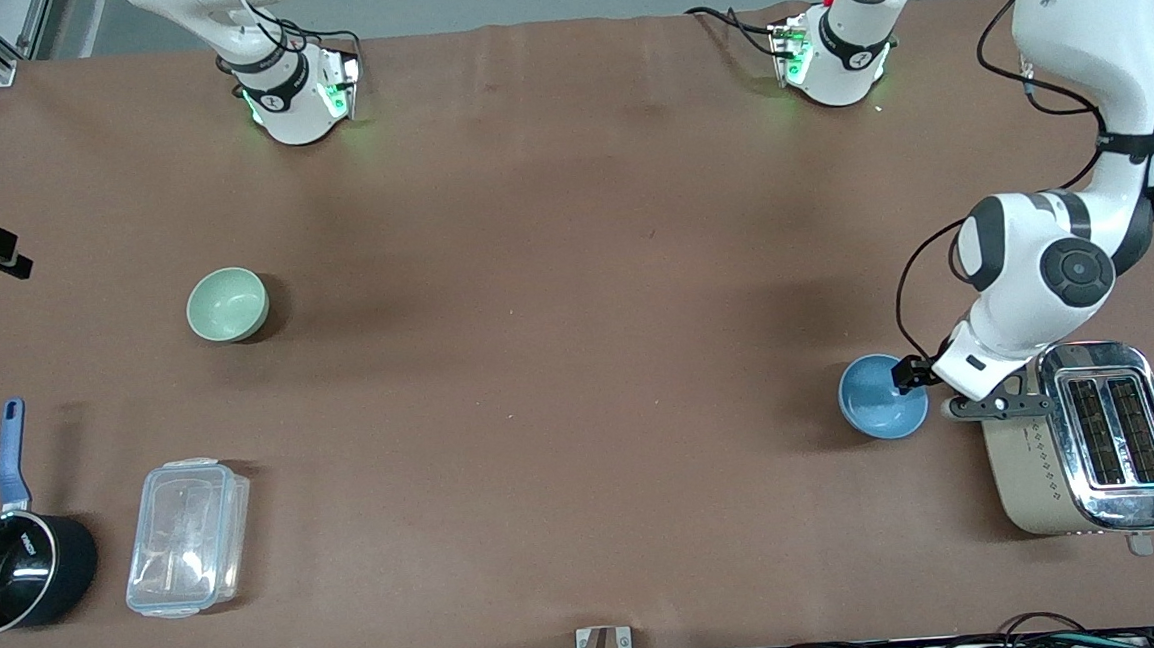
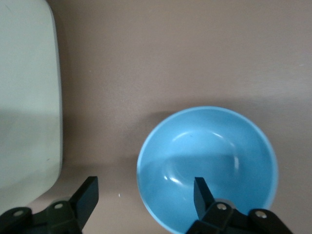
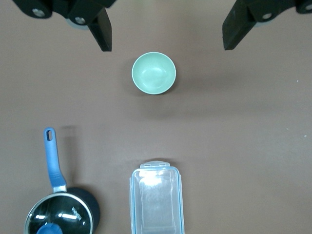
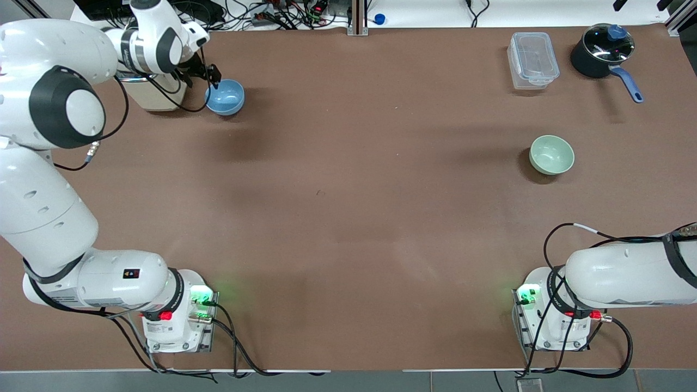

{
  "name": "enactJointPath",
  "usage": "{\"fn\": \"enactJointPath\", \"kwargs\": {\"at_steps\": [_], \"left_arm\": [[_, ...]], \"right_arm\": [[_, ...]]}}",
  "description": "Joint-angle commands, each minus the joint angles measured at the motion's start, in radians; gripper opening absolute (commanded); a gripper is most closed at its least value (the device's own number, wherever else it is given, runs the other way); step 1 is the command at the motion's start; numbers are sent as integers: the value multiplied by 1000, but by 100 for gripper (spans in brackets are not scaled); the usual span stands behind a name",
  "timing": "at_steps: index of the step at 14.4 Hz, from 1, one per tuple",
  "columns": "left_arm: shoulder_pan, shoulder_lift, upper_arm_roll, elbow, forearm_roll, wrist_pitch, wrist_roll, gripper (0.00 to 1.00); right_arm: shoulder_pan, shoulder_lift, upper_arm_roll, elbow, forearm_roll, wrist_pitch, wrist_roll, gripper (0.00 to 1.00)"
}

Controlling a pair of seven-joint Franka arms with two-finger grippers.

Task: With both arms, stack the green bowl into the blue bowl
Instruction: 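Grasp the blue bowl rim with the left gripper while the right gripper reaches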

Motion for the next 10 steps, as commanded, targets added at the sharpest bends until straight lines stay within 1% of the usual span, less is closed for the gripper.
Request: {"fn": "enactJointPath", "kwargs": {"at_steps": [1,2,3,4,5,6,7,8,9,10], "left_arm": [[14,59,1,12,18,65,-4,78],[14,69,1,12,18,73,-5,73],[14,72,1,12,18,73,-5,64],[12,78,-1,13,20,73,-5,53],[11,81,-1,12,20,73,1,36],[6,83,-1,12,20,71,4,23],[6,83,-2,12,20,71,5,12],[5,83,-5,12,20,71,4,5],[2,83,-8,13,20,71,-2,1],[-3,79,-12,15,18,70,-7,0]], "right_arm": [[-46,-3,1,-124,36,97,-15,100],[-49,-5,1,-173,55,140,-17,100],[-49,-5,0,-216,56,181,-18,100],[-48,-5,0,-264,56,229,-18,100],[-49,-3,0,-326,56,288,-20,100],[-49,-3,0,-379,56,344,-29,100],[-51,-5,0,-428,56,393,-41,100],[-51,-3,-2,-481,56,448,-52,100],[-57,-5,-2,-524,56,489,-58,100],[-65,-3,-2,-563,56,528,-60,100]]}}
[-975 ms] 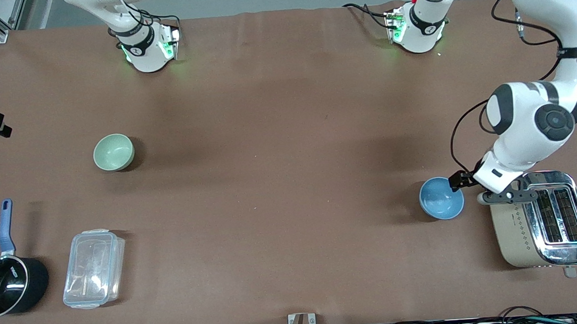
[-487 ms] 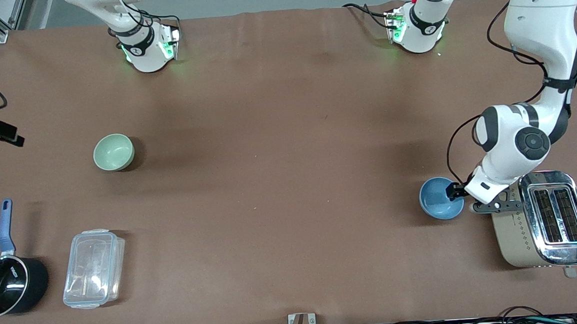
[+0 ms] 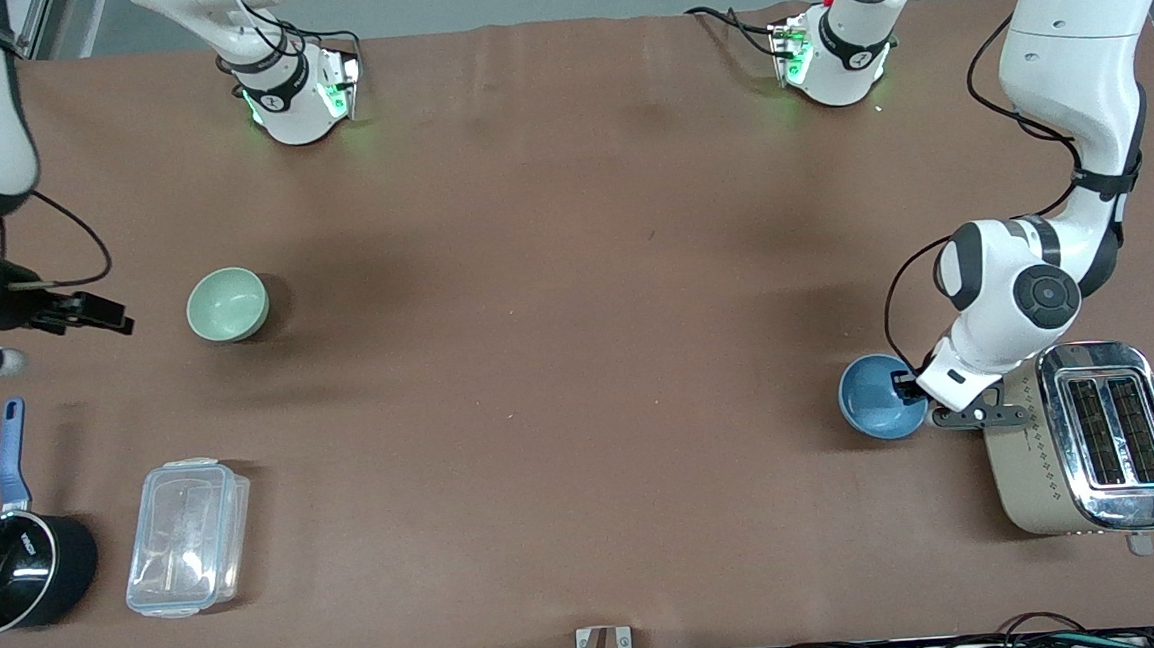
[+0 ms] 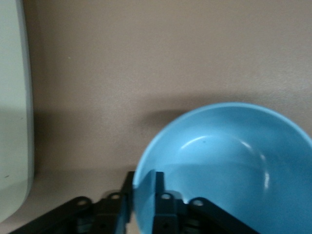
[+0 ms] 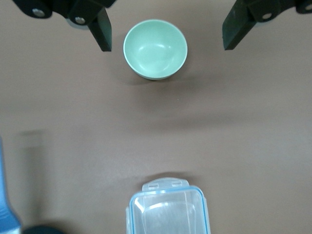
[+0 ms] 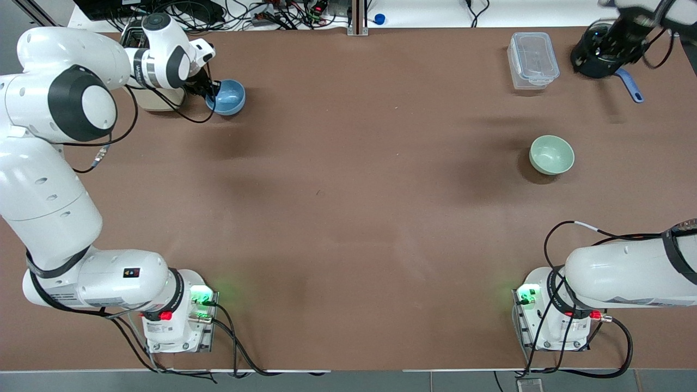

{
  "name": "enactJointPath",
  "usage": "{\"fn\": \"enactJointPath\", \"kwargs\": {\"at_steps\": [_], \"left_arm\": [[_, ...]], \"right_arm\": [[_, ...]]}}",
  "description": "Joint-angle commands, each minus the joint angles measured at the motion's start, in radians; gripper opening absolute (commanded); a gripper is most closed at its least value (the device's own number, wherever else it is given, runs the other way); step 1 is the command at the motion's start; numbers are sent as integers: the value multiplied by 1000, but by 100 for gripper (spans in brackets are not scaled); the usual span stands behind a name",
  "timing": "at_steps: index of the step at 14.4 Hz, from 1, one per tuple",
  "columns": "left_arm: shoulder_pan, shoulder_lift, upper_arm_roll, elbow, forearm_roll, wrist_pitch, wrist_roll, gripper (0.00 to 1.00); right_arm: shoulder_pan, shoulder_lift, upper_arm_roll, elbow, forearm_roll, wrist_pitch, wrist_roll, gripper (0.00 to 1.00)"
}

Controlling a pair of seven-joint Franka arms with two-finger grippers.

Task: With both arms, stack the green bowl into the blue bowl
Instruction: 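Grasp the blue bowl rim with the left gripper while the right gripper reaches, then slide the blue bowl to mid-table with the left gripper while the right grasps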

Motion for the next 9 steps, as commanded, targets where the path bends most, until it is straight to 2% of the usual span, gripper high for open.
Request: {"fn": "enactJointPath", "kwargs": {"at_steps": [1,4,9], "left_arm": [[-10,-9,-26,14,6,-3,-12,0],[-4,-28,-126,30,4,-51,-122,0],[-42,-26,-302,76,6,-103,-417,0]], "right_arm": [[-25,-32,6,-141,15,115,-36,100],[-53,-15,6,-257,15,250,-70,100],[-91,89,7,-276,15,319,-114,99]]}}
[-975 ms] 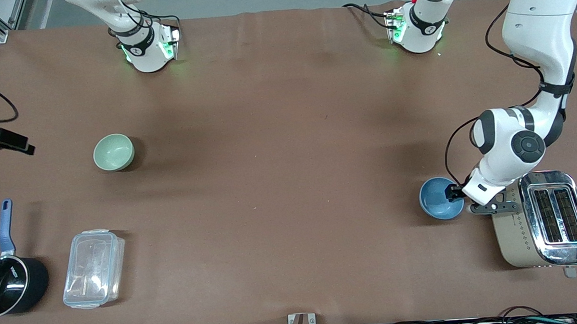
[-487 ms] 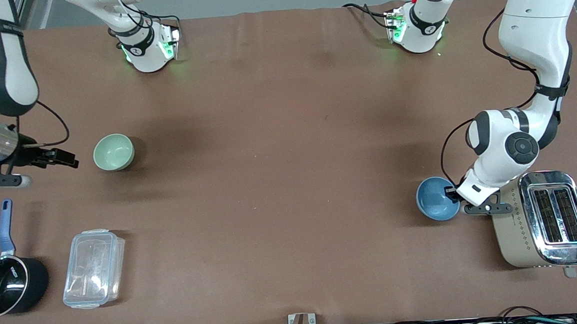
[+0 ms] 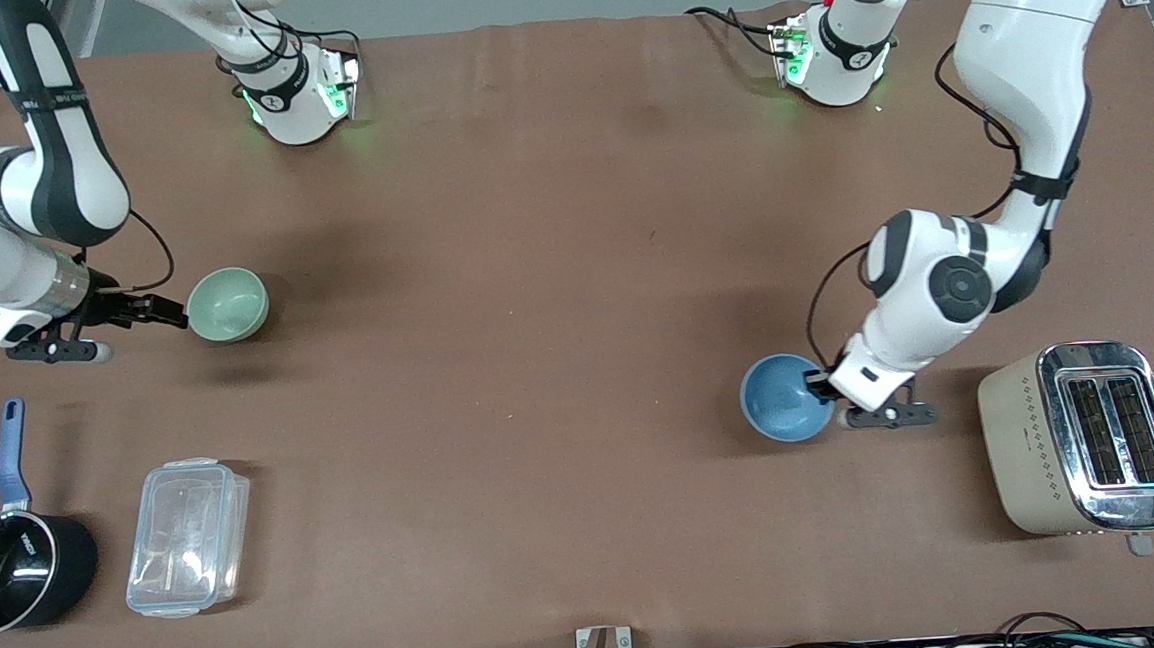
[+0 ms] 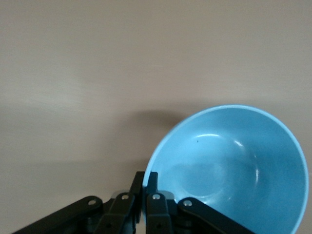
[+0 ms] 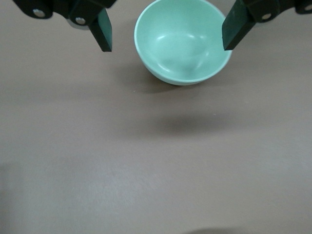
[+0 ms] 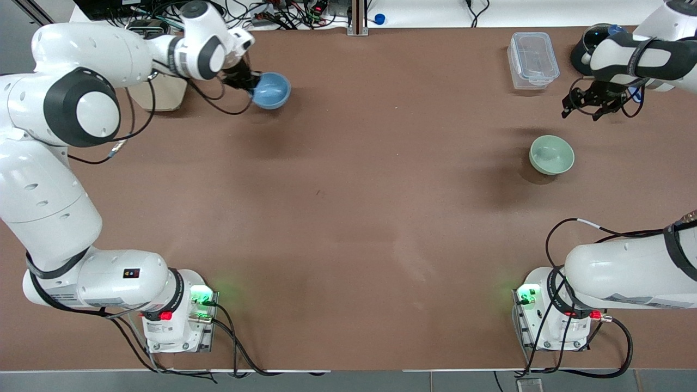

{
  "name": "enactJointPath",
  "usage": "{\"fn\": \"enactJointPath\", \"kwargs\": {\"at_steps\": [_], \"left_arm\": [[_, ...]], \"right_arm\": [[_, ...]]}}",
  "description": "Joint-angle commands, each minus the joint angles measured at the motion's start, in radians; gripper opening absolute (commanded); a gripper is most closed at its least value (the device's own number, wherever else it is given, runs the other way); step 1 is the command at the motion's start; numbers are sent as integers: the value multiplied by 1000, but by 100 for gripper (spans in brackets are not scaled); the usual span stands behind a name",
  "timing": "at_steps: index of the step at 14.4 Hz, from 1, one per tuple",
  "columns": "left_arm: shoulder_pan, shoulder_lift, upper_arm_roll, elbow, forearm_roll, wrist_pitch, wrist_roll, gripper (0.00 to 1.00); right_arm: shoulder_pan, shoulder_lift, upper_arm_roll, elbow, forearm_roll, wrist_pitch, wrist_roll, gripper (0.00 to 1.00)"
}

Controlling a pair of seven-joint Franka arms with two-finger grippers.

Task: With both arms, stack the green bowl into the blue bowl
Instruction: 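Slide the blue bowl to mid-table with the left gripper while the right grasps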

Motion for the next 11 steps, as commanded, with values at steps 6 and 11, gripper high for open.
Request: {"fn": "enactJointPath", "kwargs": {"at_steps": [6,11], "left_arm": [[-306,106,-40,145,15,-23,-486,0],[-461,189,5,231,32,-14,-620,0]], "right_arm": [[-52,122,11,-44,15,134,-114,97],[-88,127,13,-143,17,255,-187,96]]}}
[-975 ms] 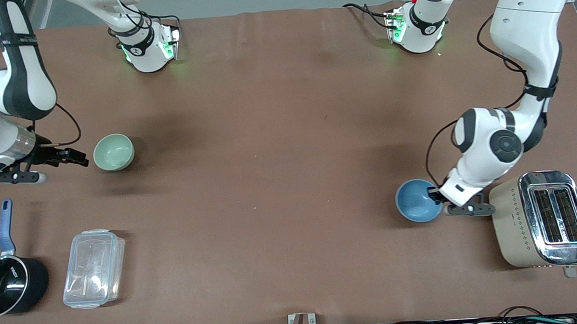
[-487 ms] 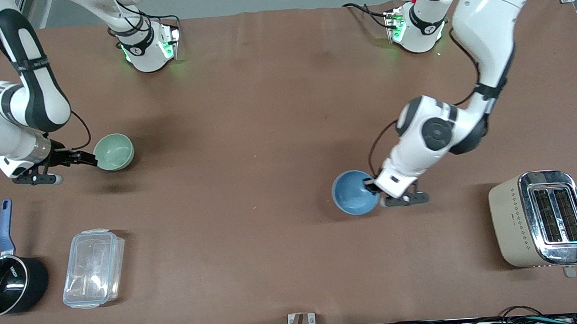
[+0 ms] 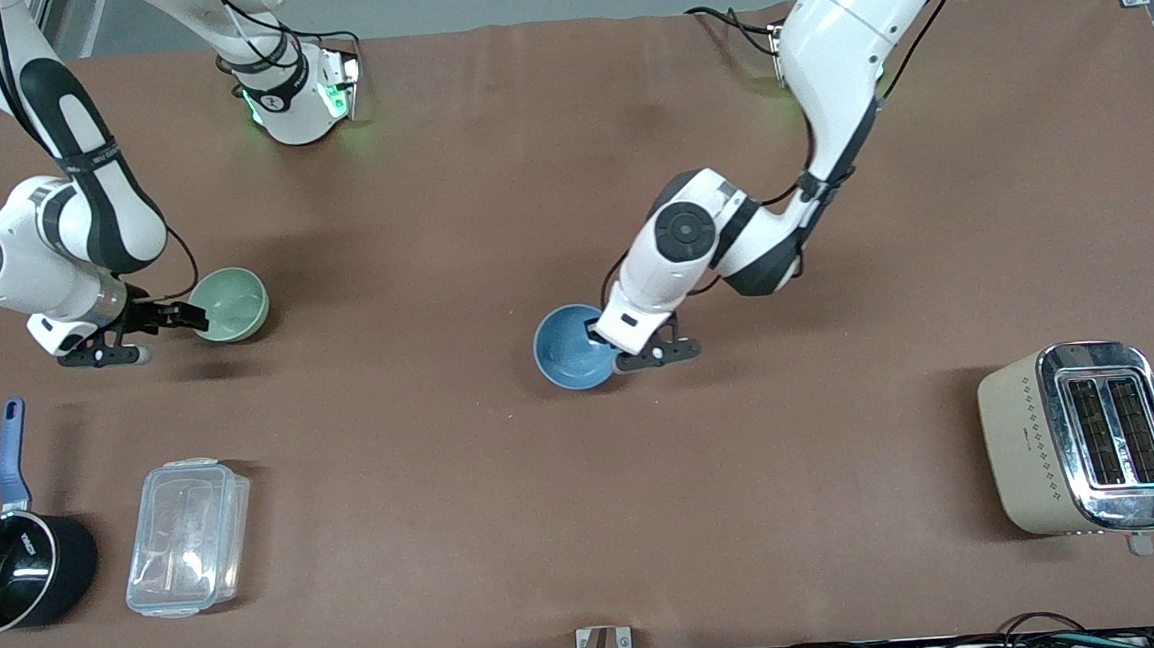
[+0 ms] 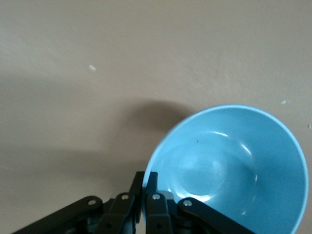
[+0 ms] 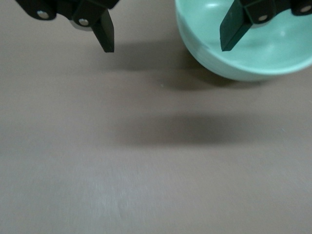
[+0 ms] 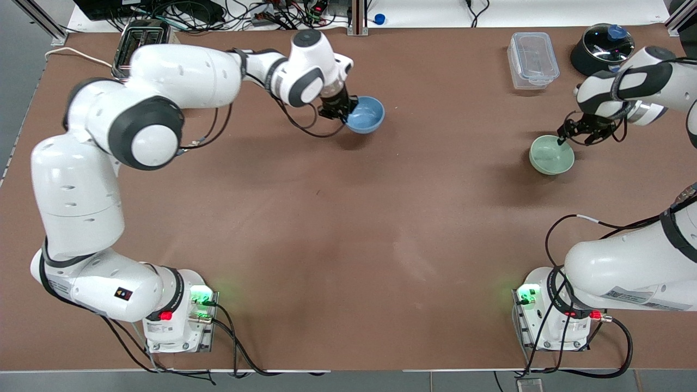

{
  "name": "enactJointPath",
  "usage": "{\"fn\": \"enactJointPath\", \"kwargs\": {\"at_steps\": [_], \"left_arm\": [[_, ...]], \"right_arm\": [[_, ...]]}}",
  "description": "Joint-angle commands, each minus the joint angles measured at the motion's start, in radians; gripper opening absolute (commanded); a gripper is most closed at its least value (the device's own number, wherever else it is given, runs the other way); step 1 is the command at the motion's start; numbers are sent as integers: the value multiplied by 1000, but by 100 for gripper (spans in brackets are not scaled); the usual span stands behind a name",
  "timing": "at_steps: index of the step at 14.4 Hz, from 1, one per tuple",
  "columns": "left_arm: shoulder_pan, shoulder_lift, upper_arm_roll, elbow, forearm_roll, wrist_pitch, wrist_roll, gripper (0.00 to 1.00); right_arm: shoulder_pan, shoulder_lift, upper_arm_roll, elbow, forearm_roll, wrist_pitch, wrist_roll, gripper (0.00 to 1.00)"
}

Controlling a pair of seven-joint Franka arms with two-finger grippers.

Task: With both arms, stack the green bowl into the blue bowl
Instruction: 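Slide the blue bowl to mid-table with the left gripper while the right grasps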

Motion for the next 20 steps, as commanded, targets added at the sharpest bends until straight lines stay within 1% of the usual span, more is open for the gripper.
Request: {"fn": "enactJointPath", "kwargs": {"at_steps": [1,2,4,5,6,7,8,9,10,11,12,14,16,18,20], "left_arm": [[-69,59,41,89,32,-8,-70,0],[-81,74,44,106,33,-8,-85,0],[-88,84,55,110,33,1,-89,1],[-88,91,55,110,33,12,-89,4],[-88,93,55,110,33,20,-89,8],[-86,92,55,111,32,23,-89,23],[-85,90,55,111,32,23,-92,46],[-82,82,55,117,32,23,-93,85],[-74,73,55,119,33,23,-89,100],[-62,58,57,119,35,23,-86,100],[-42,40,66,119,36,20,-83,100],[21,-29,73,114,46,-12,-49,100],[76,-92,73,114,47,-95,-35,100],[128,-155,73,117,49,-166,-35,100],[182,-220,73,120,79,-245,-11,100]], "right_arm": [[-22,-20,13,-51,16,23,-34,95],[-22,-20,14,-54,16,22,-34,95],[-20,-22,17,-71,17,14,-34,84],[-17,-23,17,-73,17,11,-29,74],[-8,-28,19,-71,17,-3,-26,64],[-3,-30,19,-71,17,-16,-28,50],[-3,-30,19,-71,24,-16,-28,36],[3,-31,19,-70,39,-20,-28,19],[11,-31,19,-68,47,-24,-28,9],[12,-31,19,-68,56,-26,-25,3],[14,-31,19,-65,66,-27,-23,1],[27,-31,19,-47,96,-52,-21,1],[44,-31,19,-24,134,-87,-17,1],[57,-31,17,18,163,-153,-5,1],[61,-31,19,74,166,-231,27,1]]}}
